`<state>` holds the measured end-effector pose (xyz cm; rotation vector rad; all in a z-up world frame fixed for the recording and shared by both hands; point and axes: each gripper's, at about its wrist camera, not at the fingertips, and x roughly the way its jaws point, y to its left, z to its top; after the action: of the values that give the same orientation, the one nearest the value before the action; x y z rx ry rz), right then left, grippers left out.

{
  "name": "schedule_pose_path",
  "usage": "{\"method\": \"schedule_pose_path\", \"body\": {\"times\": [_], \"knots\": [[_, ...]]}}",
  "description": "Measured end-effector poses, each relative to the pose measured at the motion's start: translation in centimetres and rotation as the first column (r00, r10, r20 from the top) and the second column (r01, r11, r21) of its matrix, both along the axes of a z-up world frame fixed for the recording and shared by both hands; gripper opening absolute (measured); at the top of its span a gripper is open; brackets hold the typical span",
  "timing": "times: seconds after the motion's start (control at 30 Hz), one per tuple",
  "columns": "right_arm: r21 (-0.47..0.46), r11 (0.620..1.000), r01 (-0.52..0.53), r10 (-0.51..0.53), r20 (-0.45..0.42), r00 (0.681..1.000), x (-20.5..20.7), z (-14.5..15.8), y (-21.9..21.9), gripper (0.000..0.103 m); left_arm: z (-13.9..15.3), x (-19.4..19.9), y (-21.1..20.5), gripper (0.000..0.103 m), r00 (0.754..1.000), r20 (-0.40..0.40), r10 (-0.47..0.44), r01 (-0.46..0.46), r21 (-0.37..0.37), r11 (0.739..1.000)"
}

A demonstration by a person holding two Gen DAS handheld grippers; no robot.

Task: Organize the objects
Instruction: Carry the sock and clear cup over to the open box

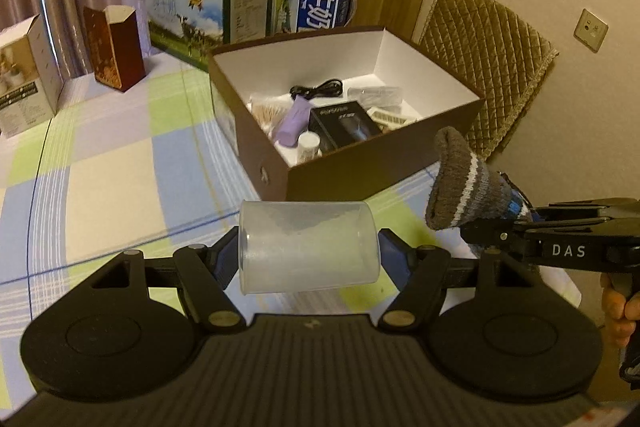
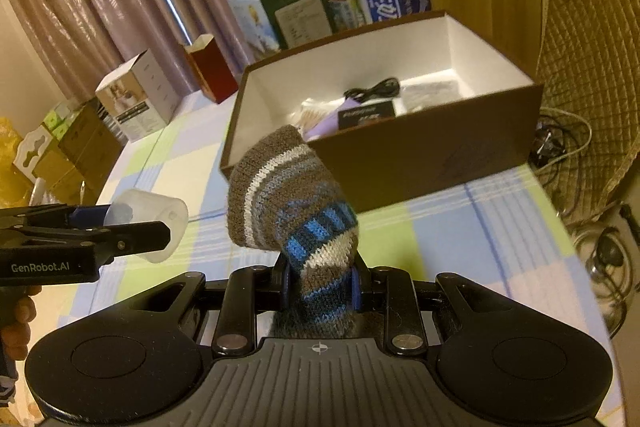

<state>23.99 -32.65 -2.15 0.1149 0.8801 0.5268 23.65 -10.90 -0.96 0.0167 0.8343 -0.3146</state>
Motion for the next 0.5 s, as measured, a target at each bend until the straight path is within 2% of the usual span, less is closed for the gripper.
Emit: {"method": "schedule_pose_path", "body": {"times": [0.27, 0.5], "knots": [[-0.022, 1.0, 0.004, -0.002, 0.083, 0.997, 4.2, 1.8, -1.9, 0.024, 0.8, 3.1, -1.8, 0.068, 0.999, 0.036, 0.021, -0.021, 0.011, 1.0], [-0.042, 0.999, 0.029, -0.021, 0.164, 0.986, 9.6, 3.4, -3.2, 0.024, 1.4, 6.8, -3.1, 0.068, 0.997, 0.061, 0.036, -0.037, 0.026, 0.999]]}}
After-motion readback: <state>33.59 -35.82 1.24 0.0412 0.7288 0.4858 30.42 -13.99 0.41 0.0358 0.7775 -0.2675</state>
